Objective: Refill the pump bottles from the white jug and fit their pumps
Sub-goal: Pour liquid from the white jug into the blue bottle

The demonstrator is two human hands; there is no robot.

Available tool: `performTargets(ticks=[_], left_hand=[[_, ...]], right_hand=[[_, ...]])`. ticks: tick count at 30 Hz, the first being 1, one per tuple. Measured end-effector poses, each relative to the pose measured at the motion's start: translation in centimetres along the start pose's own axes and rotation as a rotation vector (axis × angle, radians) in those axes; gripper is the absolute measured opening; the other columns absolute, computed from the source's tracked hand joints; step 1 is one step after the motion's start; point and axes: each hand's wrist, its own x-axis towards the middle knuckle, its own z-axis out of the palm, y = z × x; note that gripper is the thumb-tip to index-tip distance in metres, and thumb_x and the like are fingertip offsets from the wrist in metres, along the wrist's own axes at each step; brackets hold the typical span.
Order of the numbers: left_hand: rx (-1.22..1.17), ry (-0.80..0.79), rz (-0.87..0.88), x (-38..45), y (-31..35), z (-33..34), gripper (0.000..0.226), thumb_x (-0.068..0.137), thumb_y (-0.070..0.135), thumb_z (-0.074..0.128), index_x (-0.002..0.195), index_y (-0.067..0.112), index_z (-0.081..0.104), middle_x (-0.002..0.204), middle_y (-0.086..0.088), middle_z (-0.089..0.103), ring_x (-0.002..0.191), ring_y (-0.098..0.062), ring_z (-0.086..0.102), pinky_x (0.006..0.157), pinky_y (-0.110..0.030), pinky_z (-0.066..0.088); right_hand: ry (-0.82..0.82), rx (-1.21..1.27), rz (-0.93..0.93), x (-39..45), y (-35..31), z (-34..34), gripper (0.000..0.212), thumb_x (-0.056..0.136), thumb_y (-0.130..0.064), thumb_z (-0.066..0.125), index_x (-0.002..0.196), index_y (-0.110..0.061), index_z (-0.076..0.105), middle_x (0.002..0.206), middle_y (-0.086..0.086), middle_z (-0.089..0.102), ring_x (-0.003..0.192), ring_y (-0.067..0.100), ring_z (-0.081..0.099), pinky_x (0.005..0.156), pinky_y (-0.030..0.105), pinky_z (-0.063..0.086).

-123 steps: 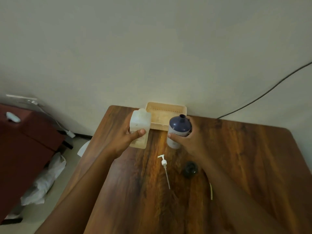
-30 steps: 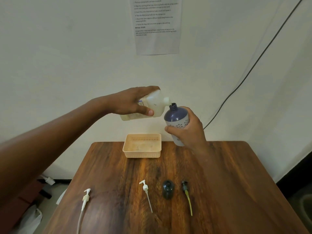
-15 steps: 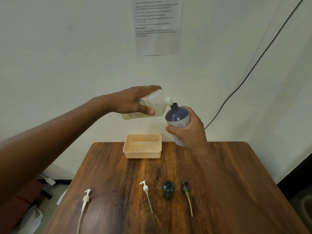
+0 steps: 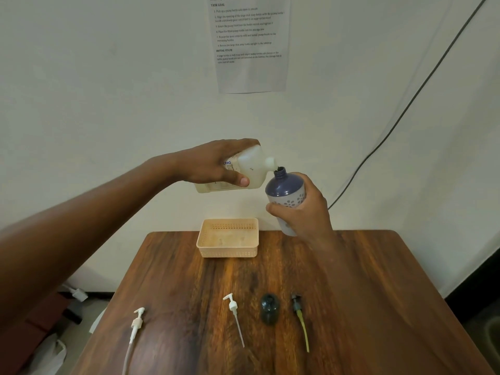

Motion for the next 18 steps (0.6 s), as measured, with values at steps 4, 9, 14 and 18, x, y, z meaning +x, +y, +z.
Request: performTargets(ticks=[4,9,14,18], left_hand=[[0.020,-0.005,0.001,-0.03,0.26,-0.14,0.080,0.082,0.051,0.067,0.153,0.026,0.039,0.132,0.002,0.056,0.119,-0.023,0.057,0.091,-0.034,0.056],[0.016,-0.008,0.000,-0.01,0.36,-0.30,0.080,0.082,0.050,0.068,0.153,0.025,0.039,0.133,0.001,0.056,0.119,-0.024,0.057,0.091,-0.034,0.056],[0.028,-0.008,-0.003,0.05,0.35,-0.32,0.082,0.082,0.051,0.068,0.154,0.025,0.038,0.134,0.001,0.056,0.120,-0.023,0.056,0.092,-0.033,0.056],[0.028,-0.002,0.002,0.09,0.30,-0.34,0.081,0.082,0.051,0.069,0.153,0.025,0.039,0.132,0.001,0.057,0.118,-0.023,0.057,0.088,-0.029,0.054]], right_hand=[[0.005,-0.004,-0.004,0.12,0.12,0.04,0.074,0.060,-0.042,0.086,0.127,-0.033,0.055,0.110,-0.017,0.064,0.096,0.002,0.062,0.066,0.009,0.050],[0.010,-0.007,-0.005,0.22,0.08,0.01,0.071,0.060,-0.041,0.086,0.123,-0.037,0.054,0.107,-0.019,0.064,0.095,-0.004,0.061,0.065,0.009,0.050],[0.018,-0.007,-0.012,0.21,0.06,0.01,0.071,0.059,-0.040,0.086,0.124,-0.034,0.056,0.107,-0.017,0.065,0.095,-0.002,0.062,0.065,0.009,0.050],[0.019,-0.012,-0.009,0.20,-0.03,-0.04,0.072,0.059,-0.042,0.086,0.124,-0.034,0.056,0.108,-0.017,0.065,0.094,-0.002,0.062,0.065,0.010,0.050]])
